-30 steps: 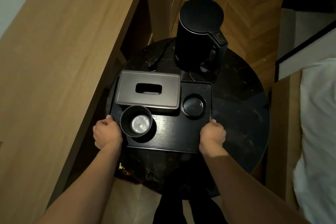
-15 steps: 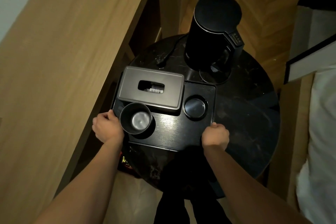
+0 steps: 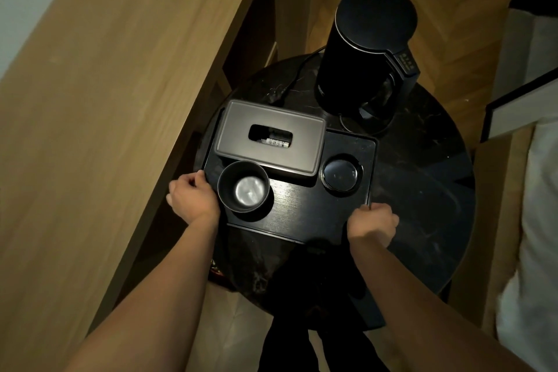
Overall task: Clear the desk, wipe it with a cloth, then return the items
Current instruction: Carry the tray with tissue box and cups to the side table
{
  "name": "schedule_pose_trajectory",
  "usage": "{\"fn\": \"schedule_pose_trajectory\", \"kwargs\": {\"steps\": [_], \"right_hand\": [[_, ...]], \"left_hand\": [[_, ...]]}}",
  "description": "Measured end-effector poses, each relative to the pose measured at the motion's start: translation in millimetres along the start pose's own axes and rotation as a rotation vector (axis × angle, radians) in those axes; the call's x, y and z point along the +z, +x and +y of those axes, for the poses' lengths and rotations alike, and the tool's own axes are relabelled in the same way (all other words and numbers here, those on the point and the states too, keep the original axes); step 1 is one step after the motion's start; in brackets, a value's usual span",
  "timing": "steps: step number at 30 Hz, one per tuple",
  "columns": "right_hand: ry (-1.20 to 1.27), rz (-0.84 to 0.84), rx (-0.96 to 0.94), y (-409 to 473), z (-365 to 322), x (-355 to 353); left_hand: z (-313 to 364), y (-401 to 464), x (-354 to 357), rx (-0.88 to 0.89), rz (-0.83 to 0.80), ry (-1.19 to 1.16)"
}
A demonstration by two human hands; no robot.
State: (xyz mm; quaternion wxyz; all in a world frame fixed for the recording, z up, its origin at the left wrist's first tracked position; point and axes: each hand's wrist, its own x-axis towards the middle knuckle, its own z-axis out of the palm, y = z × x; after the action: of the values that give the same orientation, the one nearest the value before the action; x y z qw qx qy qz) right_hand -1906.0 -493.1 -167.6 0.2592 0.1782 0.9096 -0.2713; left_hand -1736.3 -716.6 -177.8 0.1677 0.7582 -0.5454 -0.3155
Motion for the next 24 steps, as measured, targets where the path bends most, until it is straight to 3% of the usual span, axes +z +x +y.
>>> {"fn": "schedule_pose_trajectory", "kwargs": {"steps": [9,15,24], "right_hand": [[0.011,0.017,-0.025,5.1,0.0,-5.1],[0.046,0.015,-0.06,5.9,1.3,-3.9],[0.113,0.042,-0.091,5.2,8.3,2.1]], "left_hand": [[-8.1,-10.1,-4.7,0.12,-0.073,0.05],[-1.7,-22.2,-0.1,0.039,0.013,0.004],[1.1,-6.5,10.1,0.051,0.028,-0.101]]}}
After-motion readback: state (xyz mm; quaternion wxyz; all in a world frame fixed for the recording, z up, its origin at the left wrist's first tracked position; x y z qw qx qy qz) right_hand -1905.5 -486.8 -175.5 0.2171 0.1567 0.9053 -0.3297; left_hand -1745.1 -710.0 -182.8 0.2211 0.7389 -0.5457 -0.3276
